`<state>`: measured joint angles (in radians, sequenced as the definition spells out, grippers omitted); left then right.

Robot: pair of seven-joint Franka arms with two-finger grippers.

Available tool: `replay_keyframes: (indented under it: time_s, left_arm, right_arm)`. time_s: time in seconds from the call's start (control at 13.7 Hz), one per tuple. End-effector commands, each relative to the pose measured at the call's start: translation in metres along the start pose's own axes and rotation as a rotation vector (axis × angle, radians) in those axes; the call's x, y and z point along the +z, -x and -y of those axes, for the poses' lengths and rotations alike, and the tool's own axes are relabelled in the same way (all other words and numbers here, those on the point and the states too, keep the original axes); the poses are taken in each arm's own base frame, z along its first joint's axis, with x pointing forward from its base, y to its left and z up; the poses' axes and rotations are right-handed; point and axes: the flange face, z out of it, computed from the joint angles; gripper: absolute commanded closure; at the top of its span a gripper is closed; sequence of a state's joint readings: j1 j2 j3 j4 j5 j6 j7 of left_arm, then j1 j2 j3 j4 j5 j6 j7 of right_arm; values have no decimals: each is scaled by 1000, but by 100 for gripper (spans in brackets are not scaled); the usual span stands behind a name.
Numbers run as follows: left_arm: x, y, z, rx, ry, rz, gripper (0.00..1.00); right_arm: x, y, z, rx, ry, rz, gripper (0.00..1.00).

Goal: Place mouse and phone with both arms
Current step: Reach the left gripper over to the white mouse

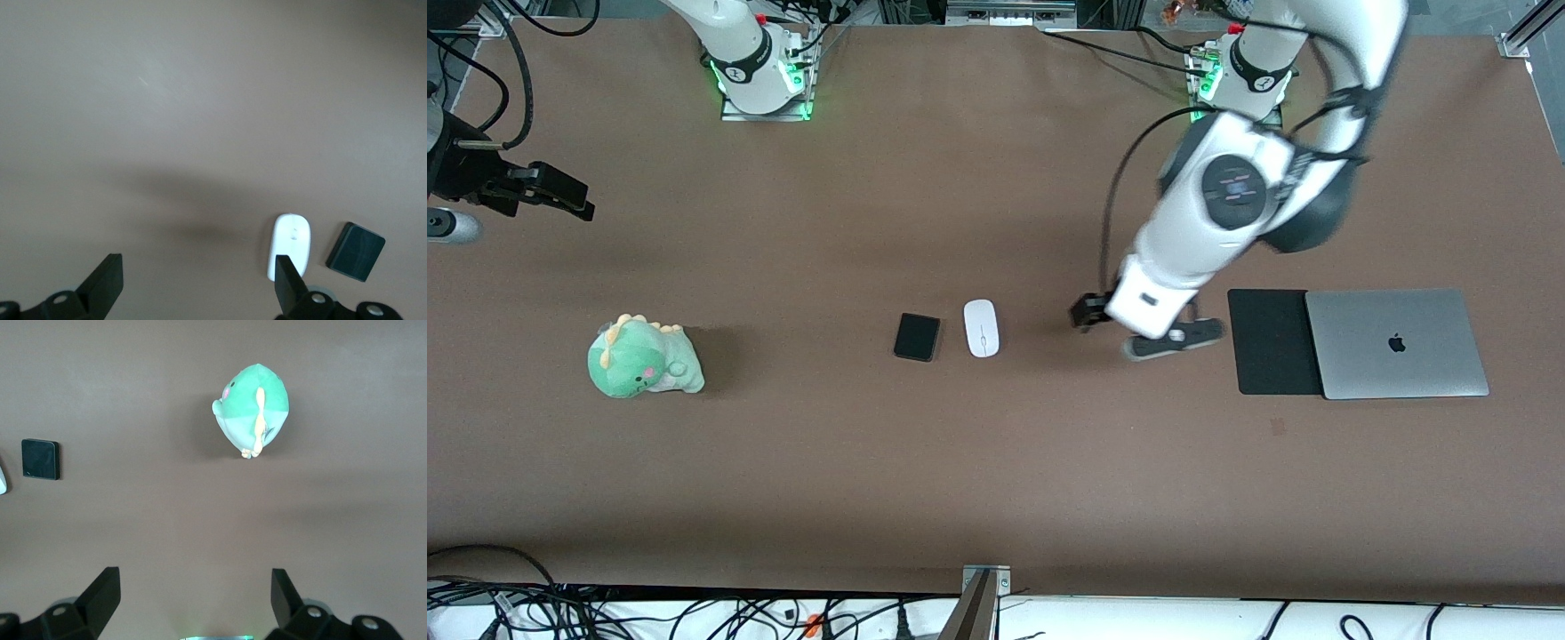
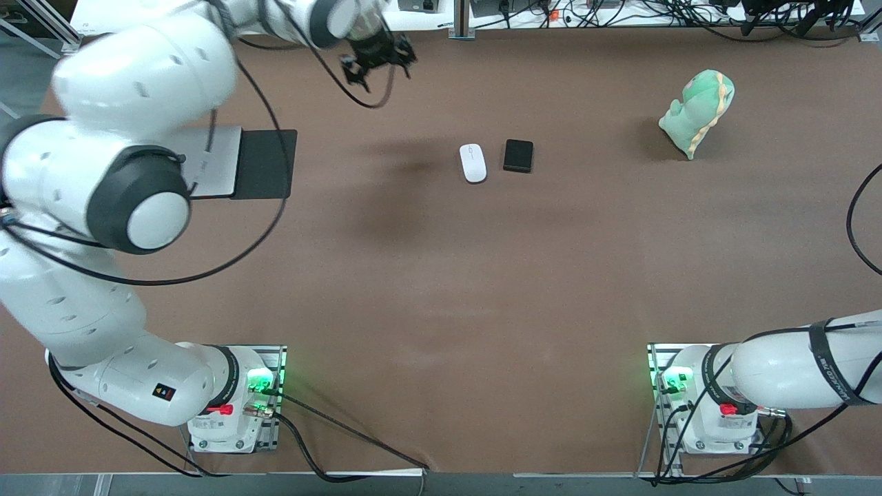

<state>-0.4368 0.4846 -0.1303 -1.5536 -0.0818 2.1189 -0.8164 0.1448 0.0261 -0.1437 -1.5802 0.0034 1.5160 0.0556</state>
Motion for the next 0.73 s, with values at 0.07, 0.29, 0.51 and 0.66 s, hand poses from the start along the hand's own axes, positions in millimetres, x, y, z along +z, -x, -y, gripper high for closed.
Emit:
replay_keyframes:
  time_s: [0.07, 0.29, 0.51, 0.66]
  left_arm:
    - [83, 58, -52, -38, -80, -6, 0]
    - [129, 87, -86, -92, -30, -41, 0]
    - [149, 95, -112, -138, -13, -53, 0]
    - [165, 95, -115, -141, -27, -62, 0]
  right_arm:
    - [-6, 8, -1, -14, 3, 26, 0]
    - [-6, 8, -1, -13, 0, 29, 0]
    - [-6, 8, -1, -16, 2, 29, 0]
    - [-3, 11, -1, -9, 1, 57, 0]
